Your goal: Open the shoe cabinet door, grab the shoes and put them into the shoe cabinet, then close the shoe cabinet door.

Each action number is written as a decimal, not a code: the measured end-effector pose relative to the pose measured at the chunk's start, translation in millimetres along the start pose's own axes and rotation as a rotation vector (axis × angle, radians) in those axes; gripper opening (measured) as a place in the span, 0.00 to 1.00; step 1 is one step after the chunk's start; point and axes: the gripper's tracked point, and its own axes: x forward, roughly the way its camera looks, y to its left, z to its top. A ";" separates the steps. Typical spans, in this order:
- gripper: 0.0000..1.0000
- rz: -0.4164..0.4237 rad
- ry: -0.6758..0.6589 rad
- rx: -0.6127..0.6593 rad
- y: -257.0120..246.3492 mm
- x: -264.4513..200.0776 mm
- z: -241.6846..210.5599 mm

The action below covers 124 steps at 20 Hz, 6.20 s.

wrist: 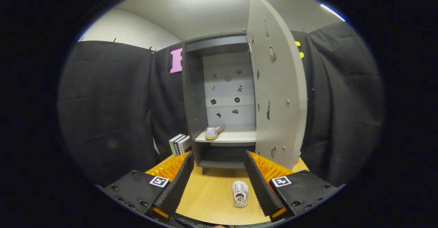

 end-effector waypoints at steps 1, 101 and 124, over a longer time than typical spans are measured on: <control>0.99 0.002 0.017 0.003 2.0 9.3 -9.9; 0.02 -0.246 0.082 -0.217 -87.8 466.3 75.6; 0.99 -0.260 0.235 -0.170 -75.9 456.4 21.0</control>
